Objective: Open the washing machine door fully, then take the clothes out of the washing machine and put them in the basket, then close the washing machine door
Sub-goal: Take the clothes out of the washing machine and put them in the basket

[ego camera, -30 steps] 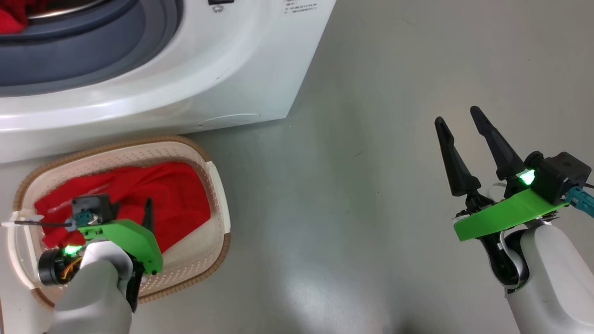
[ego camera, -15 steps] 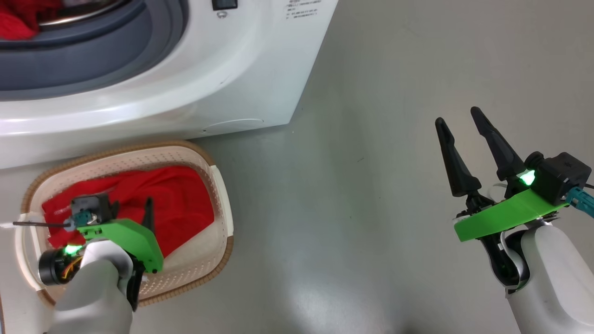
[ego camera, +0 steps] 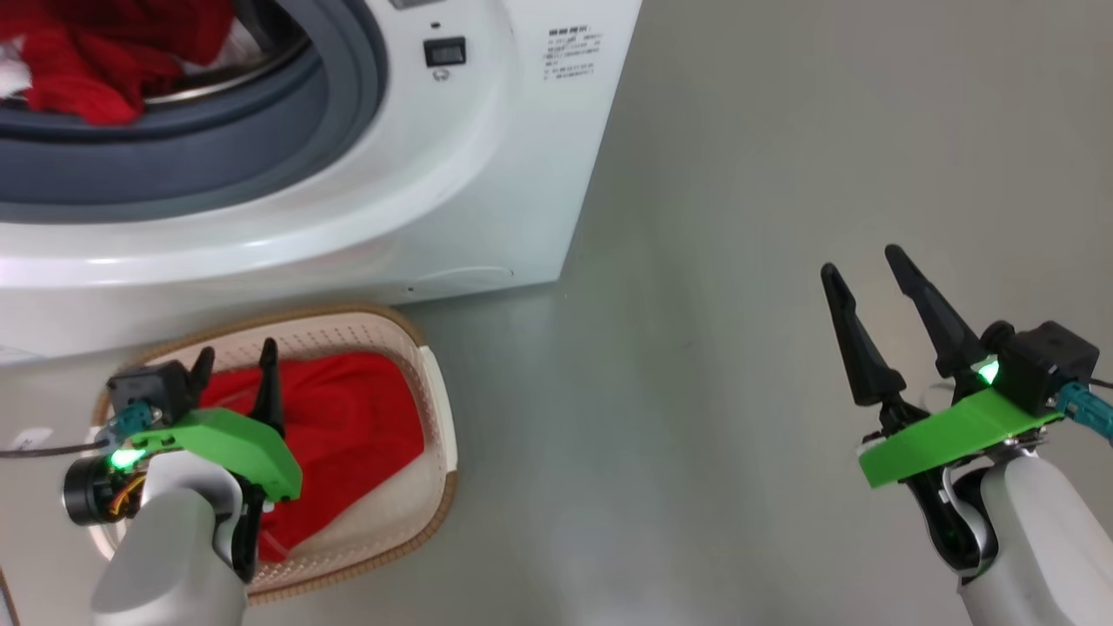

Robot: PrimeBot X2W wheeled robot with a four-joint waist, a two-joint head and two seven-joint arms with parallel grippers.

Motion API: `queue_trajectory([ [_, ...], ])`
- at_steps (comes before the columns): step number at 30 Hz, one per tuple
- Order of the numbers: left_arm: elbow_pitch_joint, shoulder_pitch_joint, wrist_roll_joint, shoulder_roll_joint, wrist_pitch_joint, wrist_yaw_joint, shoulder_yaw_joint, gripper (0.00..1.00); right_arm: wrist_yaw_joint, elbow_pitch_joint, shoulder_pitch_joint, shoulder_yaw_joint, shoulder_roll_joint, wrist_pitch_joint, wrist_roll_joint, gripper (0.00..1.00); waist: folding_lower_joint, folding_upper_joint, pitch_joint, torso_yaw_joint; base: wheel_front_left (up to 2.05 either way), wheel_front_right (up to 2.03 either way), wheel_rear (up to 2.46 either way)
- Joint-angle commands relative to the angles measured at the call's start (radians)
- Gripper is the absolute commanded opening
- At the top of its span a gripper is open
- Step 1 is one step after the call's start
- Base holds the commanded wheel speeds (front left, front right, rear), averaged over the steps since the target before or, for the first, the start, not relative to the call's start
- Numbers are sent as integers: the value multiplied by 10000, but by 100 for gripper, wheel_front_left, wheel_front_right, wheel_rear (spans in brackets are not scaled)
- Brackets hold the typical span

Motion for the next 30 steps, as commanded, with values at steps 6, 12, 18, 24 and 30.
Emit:
queue_trajectory([
  [6,-1597,987,416,293,-100,112,750,100,16,-132,600,125,-222,-120,-96,100,0,0,-858,264,0,0,0],
  [12,-3039,1844,804,151,-100,93,1260,100,16,-114,955,59,-264,-120,-103,100,0,0,-1373,363,0,0,0],
  [18,-4351,2762,1320,44,-100,58,1533,100,16,-141,1349,-68,-304,-120,-100,100,0,0,-1788,421,0,0,0],
  [24,-5545,3648,1591,-64,-101,29,1802,100,16,-203,1780,-286,-328,-120,-101,100,0,0,-2053,463,0,0,0],
  [30,-6769,4705,1723,-224,-101,23,1987,100,16,-279,2207,-472,-299,-120,-108,100,0,0,-2257,450,0,0,0],
])
